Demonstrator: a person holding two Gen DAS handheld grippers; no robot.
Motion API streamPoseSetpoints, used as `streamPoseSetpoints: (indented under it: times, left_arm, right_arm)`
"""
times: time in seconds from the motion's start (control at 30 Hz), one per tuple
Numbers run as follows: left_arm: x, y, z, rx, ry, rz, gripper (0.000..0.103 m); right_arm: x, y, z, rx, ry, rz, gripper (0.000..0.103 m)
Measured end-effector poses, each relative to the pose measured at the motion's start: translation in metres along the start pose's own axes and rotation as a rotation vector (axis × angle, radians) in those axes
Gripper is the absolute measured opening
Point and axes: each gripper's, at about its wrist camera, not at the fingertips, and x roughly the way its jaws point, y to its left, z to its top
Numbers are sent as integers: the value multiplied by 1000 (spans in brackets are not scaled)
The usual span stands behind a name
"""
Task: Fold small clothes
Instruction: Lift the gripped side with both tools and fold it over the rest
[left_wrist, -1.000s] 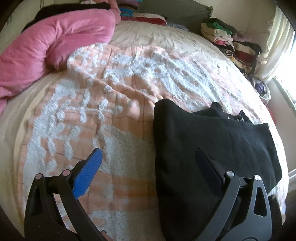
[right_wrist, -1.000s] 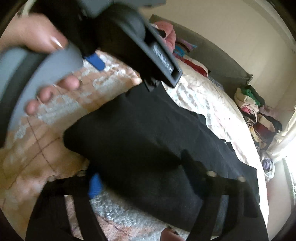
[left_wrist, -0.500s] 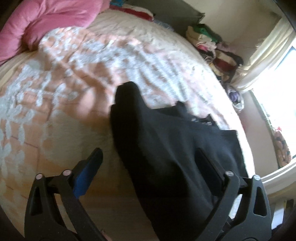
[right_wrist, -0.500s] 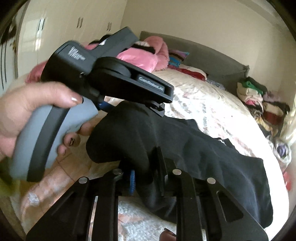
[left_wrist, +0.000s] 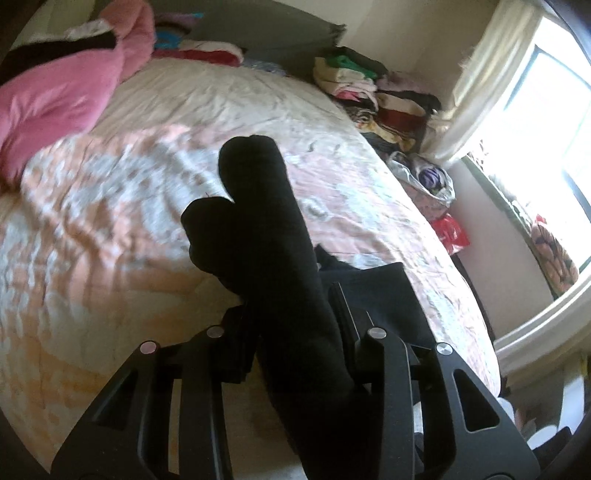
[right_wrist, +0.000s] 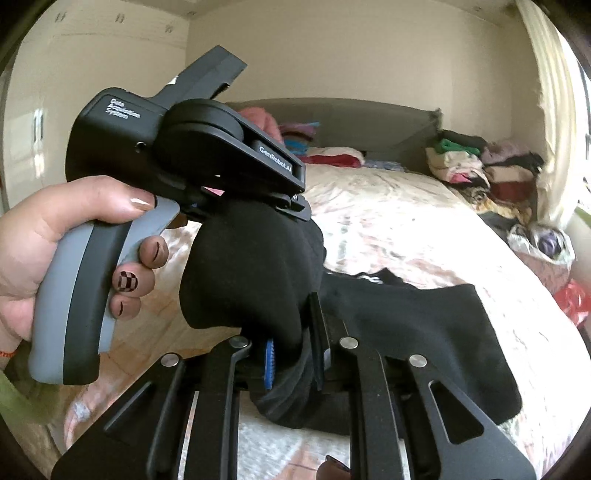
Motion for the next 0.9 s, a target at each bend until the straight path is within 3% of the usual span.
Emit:
streamPoseSetpoints:
  times: [0.33, 0.53, 0.9]
  left_arm:
    - [22, -66, 3, 119, 39, -1, 26]
    - [44, -88, 4, 135, 72, -1, 26]
    - [92, -124, 0, 144, 146, -5, 26]
  right_arm:
    - [-24, -53, -9, 174, 1, -29, 13]
    - [-30, -69, -18, 230, 12, -47, 10]
    - [-18, -123, -44, 479, 133, -34, 8]
